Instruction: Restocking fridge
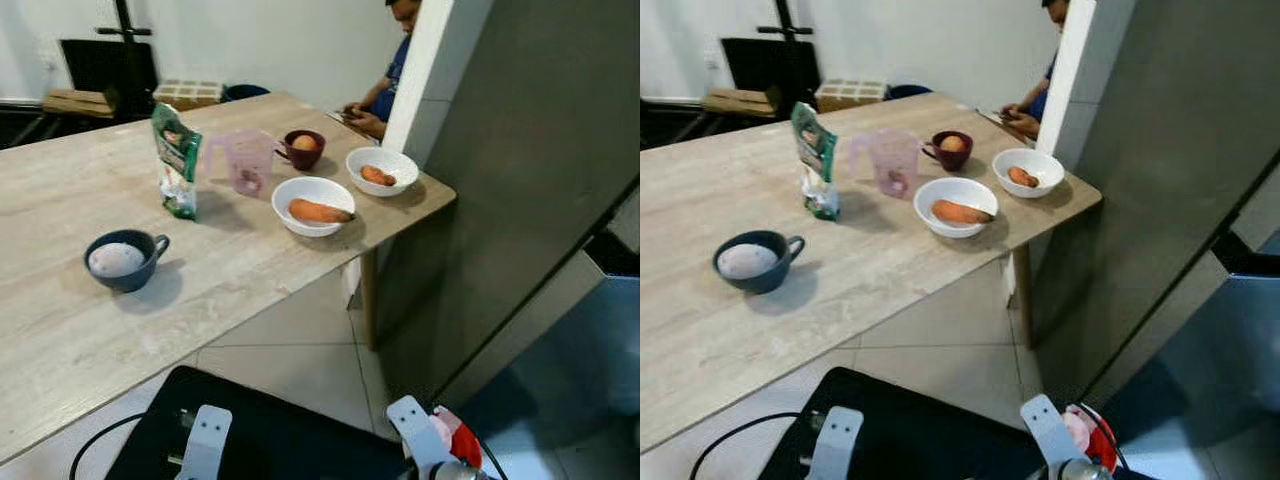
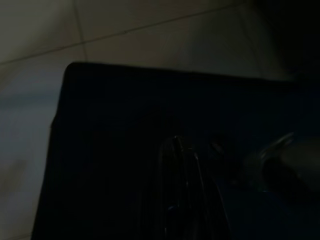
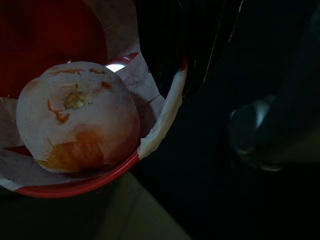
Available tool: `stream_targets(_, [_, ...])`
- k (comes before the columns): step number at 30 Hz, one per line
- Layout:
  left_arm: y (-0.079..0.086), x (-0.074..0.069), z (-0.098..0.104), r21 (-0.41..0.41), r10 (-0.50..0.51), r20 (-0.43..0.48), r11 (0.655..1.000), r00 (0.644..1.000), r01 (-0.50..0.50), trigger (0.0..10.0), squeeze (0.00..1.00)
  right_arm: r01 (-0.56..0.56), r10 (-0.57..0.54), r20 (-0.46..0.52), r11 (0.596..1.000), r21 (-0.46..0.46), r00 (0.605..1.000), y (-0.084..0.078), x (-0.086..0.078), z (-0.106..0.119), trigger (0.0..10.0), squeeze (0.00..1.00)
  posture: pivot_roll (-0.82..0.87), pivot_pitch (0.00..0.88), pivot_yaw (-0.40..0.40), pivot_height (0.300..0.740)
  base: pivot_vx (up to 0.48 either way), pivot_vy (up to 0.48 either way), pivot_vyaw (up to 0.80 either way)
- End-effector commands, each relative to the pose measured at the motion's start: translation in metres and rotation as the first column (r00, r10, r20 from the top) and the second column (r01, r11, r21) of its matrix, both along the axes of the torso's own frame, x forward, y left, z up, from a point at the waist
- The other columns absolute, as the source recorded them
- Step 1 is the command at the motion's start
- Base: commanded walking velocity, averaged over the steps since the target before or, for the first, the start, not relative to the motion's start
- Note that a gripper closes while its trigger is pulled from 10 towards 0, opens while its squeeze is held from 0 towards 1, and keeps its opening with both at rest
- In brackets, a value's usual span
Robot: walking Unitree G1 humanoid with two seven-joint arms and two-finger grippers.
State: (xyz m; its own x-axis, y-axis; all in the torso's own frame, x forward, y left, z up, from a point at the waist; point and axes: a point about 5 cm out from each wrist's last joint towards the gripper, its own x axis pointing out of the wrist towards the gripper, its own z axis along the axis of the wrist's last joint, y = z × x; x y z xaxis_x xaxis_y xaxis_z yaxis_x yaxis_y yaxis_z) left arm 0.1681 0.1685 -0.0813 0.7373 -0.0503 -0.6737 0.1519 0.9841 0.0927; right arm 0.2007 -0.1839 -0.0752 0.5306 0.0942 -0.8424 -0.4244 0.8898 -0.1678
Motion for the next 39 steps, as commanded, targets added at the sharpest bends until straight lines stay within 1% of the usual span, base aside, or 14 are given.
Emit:
stream_targets(1, [-0.0034,-0.0087,-0.0047,-0.011,-0.002,-0.034,1.0,0.999,0.001,10.0,0.0,0.006,-0.006,0.008,1.0,0.003,1.0,0.0008,-0.001,-0.0005,10.0,0.0,-0.08,0.06,-0.069,0.7,0.0,0.0,-0.8])
stream_targets(19, [-0.002,-0.0094,-0.0061,-0.01,-0.026,-0.06,1.0,0.998,0.025,10.0,0.0,0.012,-0.012,0.008,1.0,0.009,1.0,0.0026,-0.0015,-0.001,10.0,0.0,-0.08,0.048,-0.062,0.7,0.0,0.0,-0.8])
stream_targets(30, [-0.0004,-0.0109,-0.007,-0.012,-0.037,-0.072,0.999,0.997,0.036,10.0,0.0,0.015,-0.015,0.003,1.0,0.002,1.0,-0.0007,-0.0044,-0.0021,10.0,0.0,-0.09,0.035,-0.06,0.7,0.0,0.0,-0.8])
stream_targets(34, [-0.0023,-0.0131,-0.0078,-0.01,-0.048,-0.074,0.999,0.996,0.047,10.0,0.0,0.015,-0.015,0.003,1.0,0.001,1.0,-0.001,-0.0043,-0.002,10.0,0.0,-0.09,0.031,-0.061,0.7,0.0,0.0,-0.8])
stream_targets(39, [-0.0057,-0.0124,-0.0075,-0.015,-0.055,-0.067,0.998,0.996,0.054,10.0,0.0,0.012,-0.012,0.003,1.0,-0.001,1.0,-0.0013,-0.0041,-0.0018,10.0,0.0,-0.09,0.027,-0.06,0.7,0.0,0.0,-0.8])
